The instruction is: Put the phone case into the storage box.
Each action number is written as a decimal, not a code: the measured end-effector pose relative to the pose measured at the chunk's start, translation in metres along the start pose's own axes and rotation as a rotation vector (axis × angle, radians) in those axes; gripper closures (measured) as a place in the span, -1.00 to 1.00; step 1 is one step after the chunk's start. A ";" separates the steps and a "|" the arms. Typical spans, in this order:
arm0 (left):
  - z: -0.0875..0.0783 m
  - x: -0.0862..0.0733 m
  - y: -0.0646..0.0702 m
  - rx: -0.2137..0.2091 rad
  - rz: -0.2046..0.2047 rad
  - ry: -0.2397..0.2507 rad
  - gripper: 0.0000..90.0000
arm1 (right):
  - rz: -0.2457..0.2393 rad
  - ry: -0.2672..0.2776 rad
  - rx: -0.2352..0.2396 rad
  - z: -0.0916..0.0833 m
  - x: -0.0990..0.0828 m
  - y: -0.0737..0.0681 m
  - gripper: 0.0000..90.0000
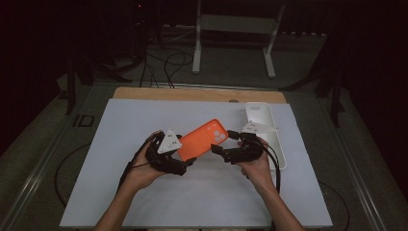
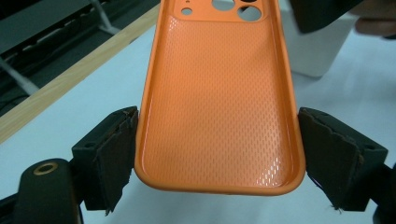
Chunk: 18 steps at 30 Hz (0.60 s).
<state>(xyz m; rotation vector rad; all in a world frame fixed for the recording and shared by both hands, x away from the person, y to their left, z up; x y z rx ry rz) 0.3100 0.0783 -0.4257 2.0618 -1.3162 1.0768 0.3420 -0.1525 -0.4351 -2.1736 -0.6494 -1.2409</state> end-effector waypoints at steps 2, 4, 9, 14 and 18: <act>0.001 0.002 0.002 -0.007 0.005 0.003 -0.63 | 0.014 -0.009 0.011 0.001 0.000 -0.001 -0.81; 0.003 0.003 0.003 -0.017 0.007 0.005 -0.63 | 0.025 -0.009 0.024 0.002 0.001 -0.002 -0.81; 0.008 0.004 0.007 -0.028 0.017 0.003 -0.63 | 0.064 -0.022 0.056 0.005 0.002 -0.004 -0.69; 0.008 0.003 0.007 -0.034 0.007 0.014 -0.63 | 0.124 -0.032 0.038 0.005 0.003 -0.002 -0.46; 0.010 0.003 0.008 -0.036 0.007 0.018 -0.63 | 0.193 -0.044 0.051 0.006 0.003 0.001 -0.27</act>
Point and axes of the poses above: each handheld gripper's, and its own axes: z roughly forward along the jaws, x roughly out of its top, y roughly to its right, the point moved 3 cm from there along z, roughly forward along the jaws, and after that the axes turned 10 degrees about -x, right-handed, at the moved point
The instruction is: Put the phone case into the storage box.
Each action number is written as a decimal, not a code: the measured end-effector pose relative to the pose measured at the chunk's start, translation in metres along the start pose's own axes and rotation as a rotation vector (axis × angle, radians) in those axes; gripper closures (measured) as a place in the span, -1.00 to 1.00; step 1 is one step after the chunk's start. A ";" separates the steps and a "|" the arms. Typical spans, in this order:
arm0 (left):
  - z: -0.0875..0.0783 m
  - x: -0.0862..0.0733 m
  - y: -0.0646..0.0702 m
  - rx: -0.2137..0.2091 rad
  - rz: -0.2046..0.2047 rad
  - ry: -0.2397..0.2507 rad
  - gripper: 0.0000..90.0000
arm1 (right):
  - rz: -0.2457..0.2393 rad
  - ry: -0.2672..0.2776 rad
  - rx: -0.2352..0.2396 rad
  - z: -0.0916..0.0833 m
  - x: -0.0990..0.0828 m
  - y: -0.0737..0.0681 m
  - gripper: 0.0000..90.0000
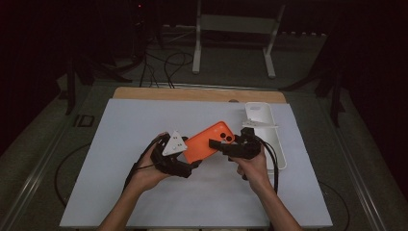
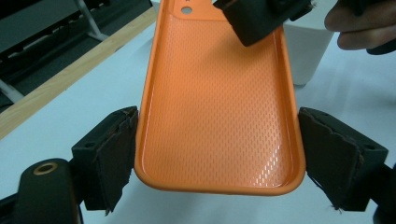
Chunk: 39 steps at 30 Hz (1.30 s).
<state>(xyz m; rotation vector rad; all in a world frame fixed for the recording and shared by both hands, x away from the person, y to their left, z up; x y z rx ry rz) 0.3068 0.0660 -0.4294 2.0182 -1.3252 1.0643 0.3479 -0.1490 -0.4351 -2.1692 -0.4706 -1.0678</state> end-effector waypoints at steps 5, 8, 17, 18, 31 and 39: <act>0.005 -0.001 0.002 0.000 0.006 -0.019 -0.63 | 0.020 -0.016 0.018 0.002 0.000 -0.003 -0.09; 0.007 -0.001 0.003 -0.006 0.008 -0.023 -0.63 | 0.025 -0.030 0.023 0.003 0.000 -0.005 0.09; 0.017 -0.004 0.004 -0.013 0.011 -0.071 -0.64 | -0.035 -0.080 0.031 0.006 0.001 -0.024 0.74; 0.017 -0.005 0.004 -0.007 0.012 -0.076 -0.64 | -0.040 -0.081 0.020 0.006 0.001 -0.026 0.78; 0.015 -0.008 -0.002 0.037 -0.034 -0.058 -0.75 | -0.079 -0.058 -0.059 0.002 0.002 -0.030 0.97; 0.008 -0.007 -0.004 -0.035 -0.083 -0.016 -0.81 | -0.117 -0.070 -0.055 0.000 0.002 -0.028 0.95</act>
Point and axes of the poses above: each handheld gripper's, and its own axes: z roughly forward along the jaws, x roughly out of its top, y roughly to its right, the point moved 3 cm from there along z, roughly forward along the jaws, and after that the axes turned 10 degrees about -x, right-handed, at the moved point
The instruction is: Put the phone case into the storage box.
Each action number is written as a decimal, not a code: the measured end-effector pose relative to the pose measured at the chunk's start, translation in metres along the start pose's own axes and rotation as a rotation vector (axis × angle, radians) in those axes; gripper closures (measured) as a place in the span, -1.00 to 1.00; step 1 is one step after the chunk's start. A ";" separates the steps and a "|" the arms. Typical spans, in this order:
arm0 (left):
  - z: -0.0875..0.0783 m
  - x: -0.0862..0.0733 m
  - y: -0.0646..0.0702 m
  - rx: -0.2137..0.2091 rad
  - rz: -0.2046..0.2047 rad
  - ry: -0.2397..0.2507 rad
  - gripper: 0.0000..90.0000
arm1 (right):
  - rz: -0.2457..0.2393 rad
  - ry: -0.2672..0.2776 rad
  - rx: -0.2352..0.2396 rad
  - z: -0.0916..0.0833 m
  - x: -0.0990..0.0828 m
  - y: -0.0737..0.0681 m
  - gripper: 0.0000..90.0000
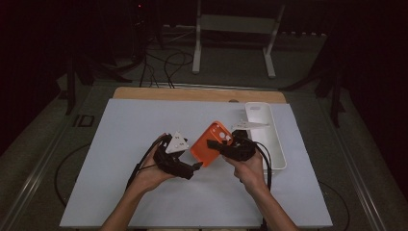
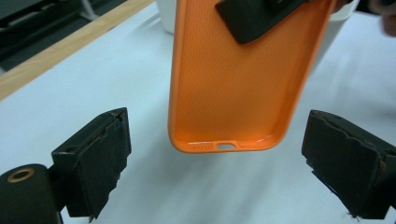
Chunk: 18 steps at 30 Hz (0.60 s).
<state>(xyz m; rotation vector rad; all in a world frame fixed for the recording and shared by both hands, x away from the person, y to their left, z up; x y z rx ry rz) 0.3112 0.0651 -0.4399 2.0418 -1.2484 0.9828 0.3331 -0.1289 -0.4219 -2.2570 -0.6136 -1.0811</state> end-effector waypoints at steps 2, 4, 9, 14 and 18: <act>-0.002 0.000 0.000 -0.014 -0.002 0.006 -0.81 | -0.006 -0.004 0.002 -0.001 0.000 0.000 0.95; -0.003 0.000 -0.001 -0.022 -0.010 0.014 -0.82 | -0.018 -0.006 0.003 -0.002 0.000 0.000 0.95; -0.004 -0.001 -0.002 -0.051 -0.023 0.026 -0.82 | -0.047 -0.003 0.010 -0.005 0.000 0.000 0.95; -0.005 -0.002 -0.002 -0.067 -0.021 0.030 -0.82 | -0.086 -0.001 0.014 -0.008 -0.001 0.000 0.94; -0.006 -0.004 -0.003 -0.080 -0.025 0.034 -0.81 | -0.110 0.002 0.020 -0.011 -0.001 -0.001 0.94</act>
Point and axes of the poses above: each handheld gripper's, and its own axes: z roughly forward along the jaws, x roughly out of its top, y roughly to its right, the point moved 3 cm from there along z, roughly forward along the jaws, and after that the axes turned 10 degrees about -x, right-handed, at the moved point
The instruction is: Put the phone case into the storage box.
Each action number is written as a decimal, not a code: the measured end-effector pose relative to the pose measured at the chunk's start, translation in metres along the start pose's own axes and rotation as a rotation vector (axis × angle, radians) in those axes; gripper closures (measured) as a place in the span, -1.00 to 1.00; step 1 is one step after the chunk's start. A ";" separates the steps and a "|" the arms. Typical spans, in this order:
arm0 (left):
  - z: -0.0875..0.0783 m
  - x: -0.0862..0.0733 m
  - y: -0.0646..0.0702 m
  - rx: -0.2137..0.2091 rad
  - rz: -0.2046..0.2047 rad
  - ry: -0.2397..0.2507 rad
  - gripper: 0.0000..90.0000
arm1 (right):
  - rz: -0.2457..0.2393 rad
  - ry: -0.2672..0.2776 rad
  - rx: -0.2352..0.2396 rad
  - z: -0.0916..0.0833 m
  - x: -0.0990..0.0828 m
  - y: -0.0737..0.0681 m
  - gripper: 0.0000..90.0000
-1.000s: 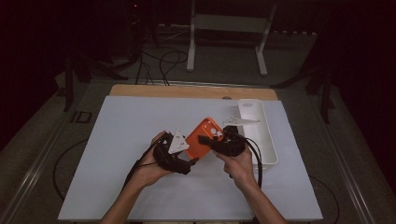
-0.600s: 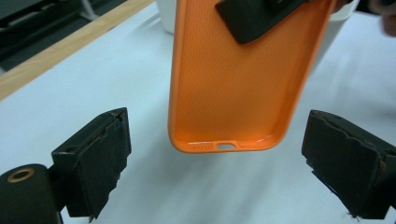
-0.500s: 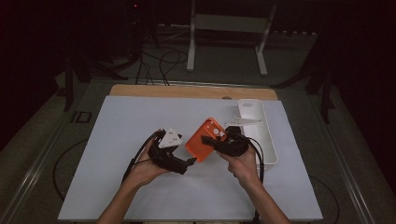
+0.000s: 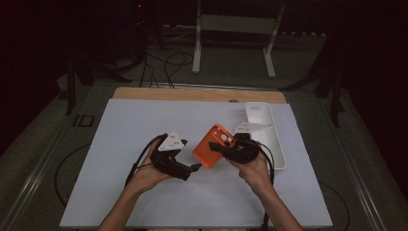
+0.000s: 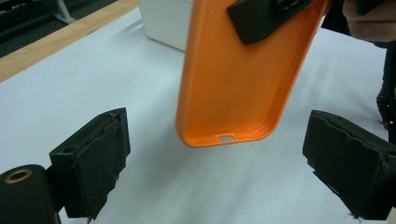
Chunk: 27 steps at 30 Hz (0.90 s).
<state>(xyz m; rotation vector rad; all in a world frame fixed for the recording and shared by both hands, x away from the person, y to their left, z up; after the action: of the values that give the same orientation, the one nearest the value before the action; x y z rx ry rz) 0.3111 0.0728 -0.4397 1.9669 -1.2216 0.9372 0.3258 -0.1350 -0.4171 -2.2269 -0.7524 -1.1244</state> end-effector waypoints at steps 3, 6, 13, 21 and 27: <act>-0.001 -0.001 0.000 -0.014 -0.003 0.007 -0.81 | -0.018 0.000 0.002 -0.002 -0.001 -0.001 0.94; -0.001 -0.001 0.001 -0.033 0.005 0.011 -0.81 | -0.041 0.000 0.015 -0.003 -0.001 -0.003 0.94; -0.001 -0.001 0.004 -0.076 0.019 0.022 -0.80 | -0.106 0.004 0.066 -0.007 -0.002 -0.010 0.94; 0.002 -0.002 0.007 -0.113 0.016 0.024 -0.76 | -0.157 0.014 0.126 -0.011 -0.002 -0.018 0.94; 0.001 -0.004 0.009 -0.140 0.034 0.032 -0.68 | -0.197 0.010 0.157 -0.012 -0.003 -0.024 0.94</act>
<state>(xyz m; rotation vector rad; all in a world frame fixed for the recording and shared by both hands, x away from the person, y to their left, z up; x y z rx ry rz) 0.3020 0.0701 -0.4422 1.8205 -1.2709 0.8717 0.3015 -0.1269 -0.4082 -2.0501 -1.0370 -1.1249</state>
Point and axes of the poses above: each handheld gripper's, and its own axes: z roughly forward along the jaws, x roughly out of its top, y roughly to its right, the point moved 3 cm from there along z, roughly forward along the jaws, and after that the axes turned 10 degrees about -x, right-handed, at the moved point
